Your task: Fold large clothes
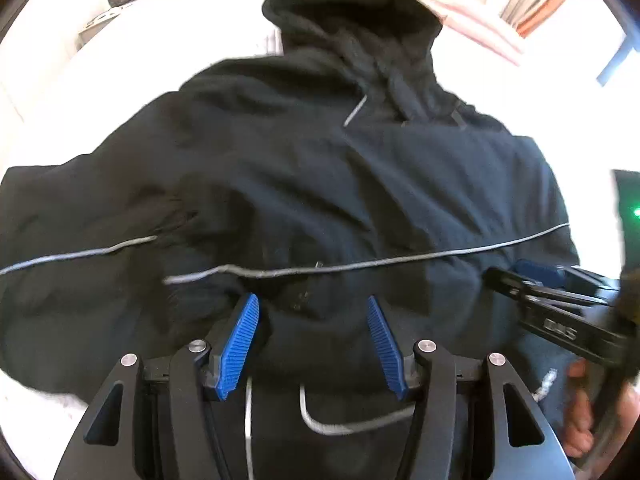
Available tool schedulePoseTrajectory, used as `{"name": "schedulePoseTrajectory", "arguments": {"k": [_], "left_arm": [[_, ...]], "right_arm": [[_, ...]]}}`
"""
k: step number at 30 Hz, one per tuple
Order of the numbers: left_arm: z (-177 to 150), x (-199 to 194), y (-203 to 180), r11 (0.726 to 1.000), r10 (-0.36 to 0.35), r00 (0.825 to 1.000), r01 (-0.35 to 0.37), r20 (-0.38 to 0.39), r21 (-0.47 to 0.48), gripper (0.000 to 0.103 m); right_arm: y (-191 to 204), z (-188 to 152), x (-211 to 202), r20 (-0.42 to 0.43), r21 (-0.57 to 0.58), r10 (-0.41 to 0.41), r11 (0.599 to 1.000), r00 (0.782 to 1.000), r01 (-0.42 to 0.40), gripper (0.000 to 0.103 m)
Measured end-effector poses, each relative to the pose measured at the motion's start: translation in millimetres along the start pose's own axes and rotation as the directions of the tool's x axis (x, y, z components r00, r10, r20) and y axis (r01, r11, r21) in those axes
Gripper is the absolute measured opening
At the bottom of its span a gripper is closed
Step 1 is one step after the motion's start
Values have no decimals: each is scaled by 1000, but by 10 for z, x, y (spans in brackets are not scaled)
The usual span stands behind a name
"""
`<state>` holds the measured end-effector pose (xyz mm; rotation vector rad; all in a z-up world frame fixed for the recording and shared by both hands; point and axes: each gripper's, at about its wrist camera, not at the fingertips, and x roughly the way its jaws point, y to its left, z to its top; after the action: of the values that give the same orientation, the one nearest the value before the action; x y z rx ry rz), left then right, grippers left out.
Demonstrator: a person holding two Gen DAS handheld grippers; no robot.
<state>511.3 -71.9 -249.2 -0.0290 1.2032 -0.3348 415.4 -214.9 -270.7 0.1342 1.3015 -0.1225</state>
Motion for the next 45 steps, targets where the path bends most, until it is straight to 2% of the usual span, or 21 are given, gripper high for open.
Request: {"name": "schedulePoseTrajectory", "arguments": {"k": [3,7,11,14,17,19,21,23,27,29,30,34,36,38,41,42,44,45], "left_arm": [[-86,-296,160,1000,7,1000,-6,27,-29,58],[-243,-640,598,990,38,998,-32,41,-138,58],[-480,-918,1232,957,88,995,-72,44,-282,58],[-653,-1100,1721,917,189,981,-160,44,-365,58],[-806,-1264,2253,861,241,969,-192,46,-470,58],[-889,-1331,2606,821,247,967,-177,58,-543,59],[-968,-1386,2946,769,256,964,-159,71,-619,59],[-1072,-1468,3305,703,278,956,-132,98,-699,59],[-1203,-1509,3829,610,312,942,-97,125,-787,67],[-1234,-1473,4026,574,309,942,-72,135,-816,70],[-1276,-1447,4177,546,301,943,-50,140,-836,70],[-1282,-1225,4538,482,267,953,-5,141,-876,71],[-1267,-1118,4633,475,251,958,4,140,-880,71],[-1244,-1043,4656,486,247,960,-3,134,-874,70],[-1150,-993,4631,534,247,960,-20,134,-845,68],[-1109,-981,4603,558,250,959,-28,136,-830,63],[-1062,-986,4576,597,257,956,-43,140,-801,37],[-1033,-1010,4549,614,265,954,-53,143,-788,33]], "right_arm": [[21,-10,-126,6,1,3,1000,1000,-3,56],[162,-8,-300,19,4,22,1000,1000,-22,56],[381,12,-378,22,4,49,999,999,-49,56],[589,-3,-381,11,0,67,998,998,-67,56],[758,-64,-334,-3,-16,71,997,997,-71,56],[844,-102,-301,-10,-25,66,997,998,-67,56],[914,-140,-277,-21,-33,62,997,998,-63,56],[972,-170,-242,-32,-38,56,998,998,-57,56],[1079,-225,-183,-47,-52,36,998,998,-38,56],[1119,-238,-158,-48,-60,26,998,999,-29,57],[1141,-245,-148,-49,-65,21,998,999,-24,58],[1238,-273,-105,-51,-83,0,997,999,-5,58],[1304,-282,-77,-51,-90,-6,996,999,1,59],[1355,-289,-49,-52,-98,-14,995,999,8,60],[1460,-308,-16,-51,-117,-30,993,998,24,61],[1477,-315,-12,-50,-120,-32,992,998,26,61],[1507,-331,4,-49,-123,-35,992,998,28,62],[1507,-334,7,-49,-125,-35,992,998,29,62]]}}
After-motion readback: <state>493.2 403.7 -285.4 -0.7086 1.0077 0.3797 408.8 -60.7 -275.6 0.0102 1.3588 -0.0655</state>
